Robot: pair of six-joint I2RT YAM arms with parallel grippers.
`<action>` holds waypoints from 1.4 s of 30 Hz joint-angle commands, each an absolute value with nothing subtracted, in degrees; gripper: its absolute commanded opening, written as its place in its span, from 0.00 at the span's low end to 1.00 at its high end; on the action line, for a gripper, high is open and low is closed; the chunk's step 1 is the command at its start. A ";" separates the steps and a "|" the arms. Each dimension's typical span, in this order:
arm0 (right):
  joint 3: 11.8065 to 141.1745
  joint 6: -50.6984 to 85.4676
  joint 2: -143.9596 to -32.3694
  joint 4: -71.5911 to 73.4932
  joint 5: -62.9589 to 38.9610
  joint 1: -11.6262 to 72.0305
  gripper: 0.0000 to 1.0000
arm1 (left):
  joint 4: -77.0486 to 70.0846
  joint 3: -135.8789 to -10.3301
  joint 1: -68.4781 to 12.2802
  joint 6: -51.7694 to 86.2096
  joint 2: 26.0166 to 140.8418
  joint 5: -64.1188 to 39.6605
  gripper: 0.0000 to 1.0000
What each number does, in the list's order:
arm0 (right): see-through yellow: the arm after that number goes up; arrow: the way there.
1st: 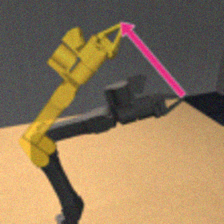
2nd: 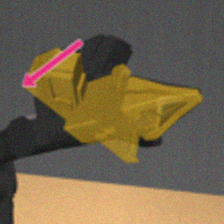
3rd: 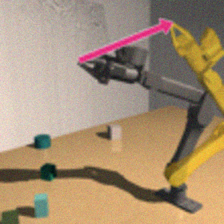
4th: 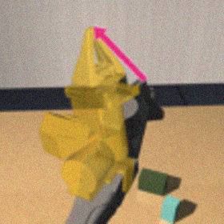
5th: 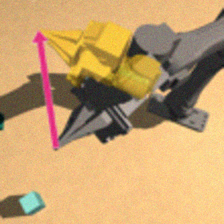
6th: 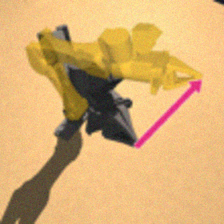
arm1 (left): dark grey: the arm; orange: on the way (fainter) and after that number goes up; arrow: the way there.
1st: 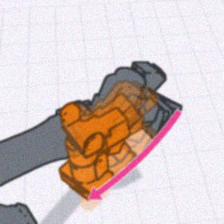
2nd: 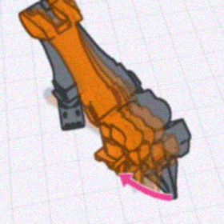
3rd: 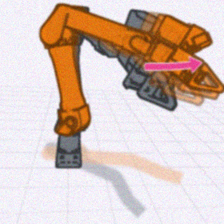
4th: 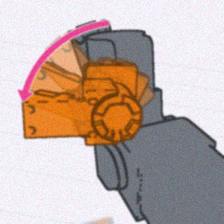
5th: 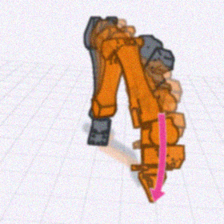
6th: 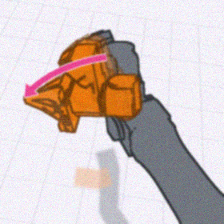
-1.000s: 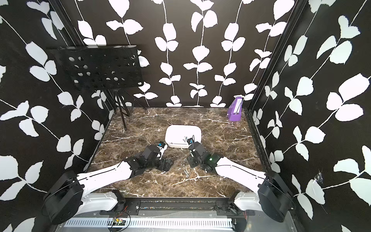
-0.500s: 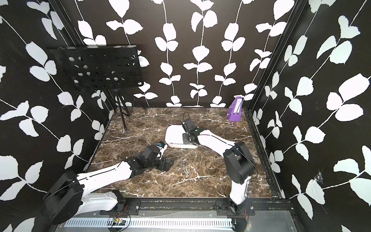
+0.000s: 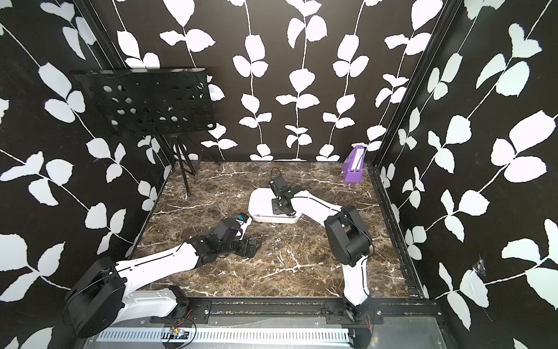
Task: Put the socket on the desktop into the storage box
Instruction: Pick up the socket head from the center of the board.
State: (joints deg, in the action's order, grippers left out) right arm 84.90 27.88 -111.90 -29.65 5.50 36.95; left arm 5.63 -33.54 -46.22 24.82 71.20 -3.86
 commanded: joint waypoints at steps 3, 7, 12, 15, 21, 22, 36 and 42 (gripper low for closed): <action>79.04 26.36 -102.70 -30.25 6.10 37.11 0.34 | 5.09 -34.33 -46.50 24.43 71.28 -3.86 0.94; 65.87 25.77 -88.06 -29.90 11.50 38.76 0.38 | 5.14 -34.30 -46.50 24.48 71.19 -3.78 0.94; 51.01 31.43 -69.45 -35.05 15.00 41.38 0.46 | 5.71 -34.44 -46.54 24.20 70.80 -2.82 0.94; 44.02 37.16 -60.61 -39.01 14.53 43.80 0.51 | 5.78 -34.45 -46.49 24.34 70.49 -2.88 0.94; 35.69 44.65 -52.91 -44.64 16.25 49.17 0.57 | 5.76 -34.19 -46.54 24.34 69.96 -2.93 0.94; 35.20 45.34 -53.11 -45.50 16.38 49.37 0.57 | 5.74 -34.27 -46.49 24.35 70.11 -2.96 0.94; 30.68 53.09 -60.30 -45.92 12.02 58.12 0.52 | 6.15 -34.45 -46.50 24.08 69.83 -2.50 0.94; 27.80 53.70 -61.20 -43.90 10.56 59.29 0.43 | 6.15 -34.54 -46.58 24.08 70.24 -2.64 0.94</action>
